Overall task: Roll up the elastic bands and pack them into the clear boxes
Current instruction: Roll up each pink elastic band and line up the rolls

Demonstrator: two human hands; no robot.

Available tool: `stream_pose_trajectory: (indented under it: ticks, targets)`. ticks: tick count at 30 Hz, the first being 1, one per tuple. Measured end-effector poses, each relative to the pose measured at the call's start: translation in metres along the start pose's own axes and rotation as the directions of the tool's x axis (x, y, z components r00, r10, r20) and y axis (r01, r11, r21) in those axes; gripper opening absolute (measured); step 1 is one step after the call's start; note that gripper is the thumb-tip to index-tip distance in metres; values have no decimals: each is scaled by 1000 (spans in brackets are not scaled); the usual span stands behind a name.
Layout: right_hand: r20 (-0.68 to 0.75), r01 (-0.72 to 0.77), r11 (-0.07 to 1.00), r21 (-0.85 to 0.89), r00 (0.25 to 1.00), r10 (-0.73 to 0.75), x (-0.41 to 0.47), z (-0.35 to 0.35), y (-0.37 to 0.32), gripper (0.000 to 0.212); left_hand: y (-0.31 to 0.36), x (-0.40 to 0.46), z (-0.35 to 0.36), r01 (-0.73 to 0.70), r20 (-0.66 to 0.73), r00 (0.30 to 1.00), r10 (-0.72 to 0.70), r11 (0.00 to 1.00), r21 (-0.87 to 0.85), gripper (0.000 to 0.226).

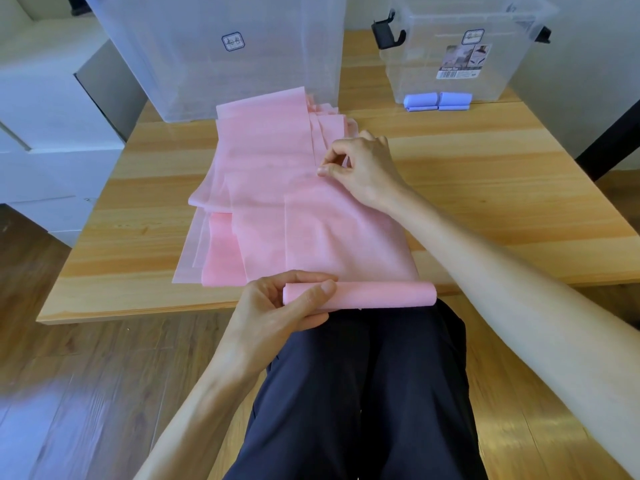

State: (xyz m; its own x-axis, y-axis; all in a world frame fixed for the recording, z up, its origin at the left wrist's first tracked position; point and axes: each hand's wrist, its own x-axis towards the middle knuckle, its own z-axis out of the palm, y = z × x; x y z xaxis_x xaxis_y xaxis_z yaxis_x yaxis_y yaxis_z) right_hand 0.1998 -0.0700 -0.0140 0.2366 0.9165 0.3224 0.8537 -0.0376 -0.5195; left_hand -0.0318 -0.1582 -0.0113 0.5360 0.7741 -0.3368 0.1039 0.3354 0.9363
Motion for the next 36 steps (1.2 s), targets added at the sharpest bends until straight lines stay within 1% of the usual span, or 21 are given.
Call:
stream_pose_trajectory:
  ticks: [3,6,8,10,12,14,16,18,19,22,25,27,29,33,36]
  targets:
    - [-11,-5,1000,-16,1000,4,-2,6,0,19,1,-1,0,8,-5,1000,-8,1000,5,26]
    - [-63,-25,999,33,998,27,-13,-3,1,16,1,-1,1,15,-9,1000,-15,1000,7,27]
    - [-98,-53,992,111,993,64,-29,-21,2,12,1,-1,1,16,-5,1000,-16,1000,5,28]
    - [-102,-109,967,231,985,136,-54,-45,2,7,1,-1,1,17,2,1000,-17,1000,-4,28]
    - [-35,-212,919,333,971,236,-89,-69,0,6,2,-1,1,17,9,1000,-17,1000,-10,30]
    - [91,-325,852,409,944,316,-129,-90,-2,9,2,0,1,17,14,1000,-16,1000,-9,31]
    - [215,-438,775,457,899,381,-165,-101,-9,12,1,1,1,9,16,1000,-9,1000,-9,31]
    - [263,-507,725,466,862,434,-192,-104,-14,16,1,1,0,8,13,1000,-8,1000,-27,29]
    - [272,-523,707,476,852,446,-201,-102,-15,22,0,1,0,8,14,1000,-7,999,-36,28]
    - [310,-549,623,557,834,457,-217,-92,-17,38,1,2,-1,3,24,1000,-2,999,-40,31]
    - [370,-544,520,659,836,406,-219,-85,-20,51,2,1,0,5,26,1000,-3,999,-43,34]
    - [400,-549,464,695,831,386,-216,-82,-22,56,2,1,0,9,31,1000,-8,999,-37,35]
    - [402,-550,435,713,829,390,-214,-78,-23,55,3,1,0,11,35,999,-10,999,-33,37]
    - [393,-544,357,759,820,415,-211,-73,-26,40,3,0,-1,11,30,999,-10,999,-36,34]
    - [384,-543,353,762,818,428,-209,-73,-26,35,4,-1,-1,2,42,999,0,999,-34,32]
